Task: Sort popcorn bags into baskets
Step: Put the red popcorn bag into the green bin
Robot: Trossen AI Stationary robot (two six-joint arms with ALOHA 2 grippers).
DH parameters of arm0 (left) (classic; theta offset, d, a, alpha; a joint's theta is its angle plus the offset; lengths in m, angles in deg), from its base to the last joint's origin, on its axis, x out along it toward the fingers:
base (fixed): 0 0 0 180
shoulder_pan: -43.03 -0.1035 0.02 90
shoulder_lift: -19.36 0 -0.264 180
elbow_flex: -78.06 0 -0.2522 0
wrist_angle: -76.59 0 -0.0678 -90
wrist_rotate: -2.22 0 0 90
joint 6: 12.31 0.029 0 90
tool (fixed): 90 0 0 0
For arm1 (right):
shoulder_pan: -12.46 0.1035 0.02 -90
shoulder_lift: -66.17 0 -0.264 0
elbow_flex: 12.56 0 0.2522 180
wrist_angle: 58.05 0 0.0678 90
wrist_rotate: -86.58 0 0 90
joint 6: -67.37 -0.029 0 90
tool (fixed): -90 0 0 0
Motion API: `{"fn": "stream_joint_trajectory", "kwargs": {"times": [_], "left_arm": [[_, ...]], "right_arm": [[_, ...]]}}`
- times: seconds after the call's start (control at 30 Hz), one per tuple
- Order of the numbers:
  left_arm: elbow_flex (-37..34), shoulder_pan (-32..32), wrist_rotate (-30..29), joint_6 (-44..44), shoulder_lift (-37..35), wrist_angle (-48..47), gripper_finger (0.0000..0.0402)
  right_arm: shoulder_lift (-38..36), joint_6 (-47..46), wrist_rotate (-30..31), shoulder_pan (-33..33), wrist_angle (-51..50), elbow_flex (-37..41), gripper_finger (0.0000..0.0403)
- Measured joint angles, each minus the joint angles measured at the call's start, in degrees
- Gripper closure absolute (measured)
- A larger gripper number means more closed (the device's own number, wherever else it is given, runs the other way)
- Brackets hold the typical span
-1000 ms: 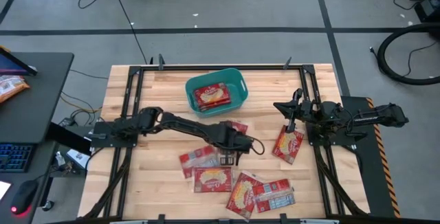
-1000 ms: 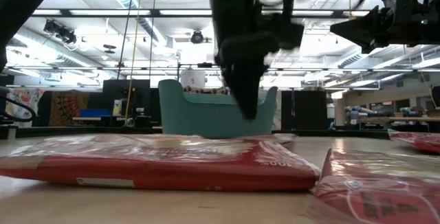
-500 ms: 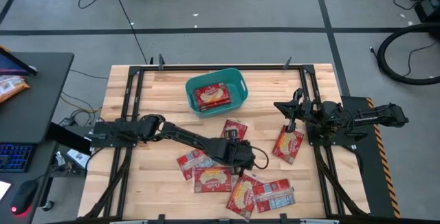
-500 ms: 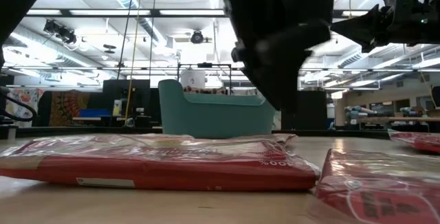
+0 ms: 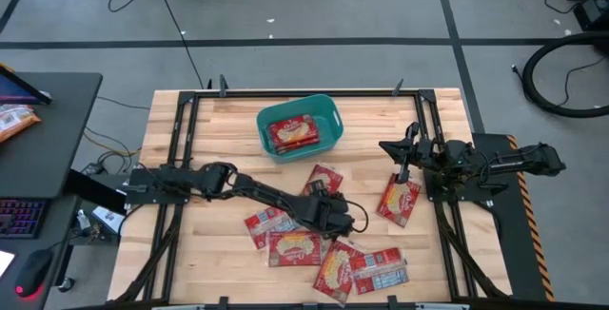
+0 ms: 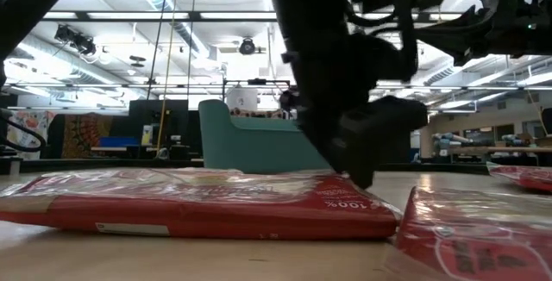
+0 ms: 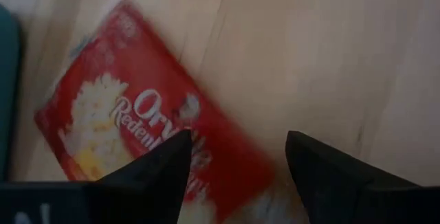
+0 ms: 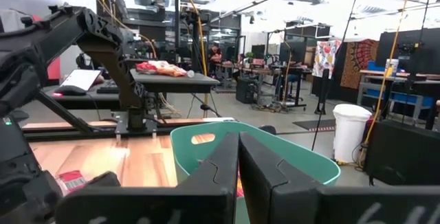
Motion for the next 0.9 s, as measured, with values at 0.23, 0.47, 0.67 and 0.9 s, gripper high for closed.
{"fn": "stream_joint_trajectory", "kwargs": {"times": [0.23, 0.47, 0.67, 0.9], "left_arm": [[0.4, 0.3, 0.9, -1.4, 1.3, -2.2, 0.0184], [0.1, 0.9, 1.4, 4.4, 1.0, -5.7, 0.0301], [0.0, 1.2, 0.7, 6.9, 0.6, -8.6, 0.039], [-0.4, 1.5, -2.3, 9.9, -2.4, -10.3, 0.0396]], "right_arm": [[0.1, 0.0, 0.0, 0.0, 0.1, 0.0, 0.0383], [0.1, 0.0, 0.0, 0.0, 0.0, 0.0, 0.0383], [0.1, 0.0, 0.0, 0.0, 0.0, 0.0, 0.0383], [0.1, 0.0, 0.0, 0.0, 0.0, 0.0, 0.0383]]}}
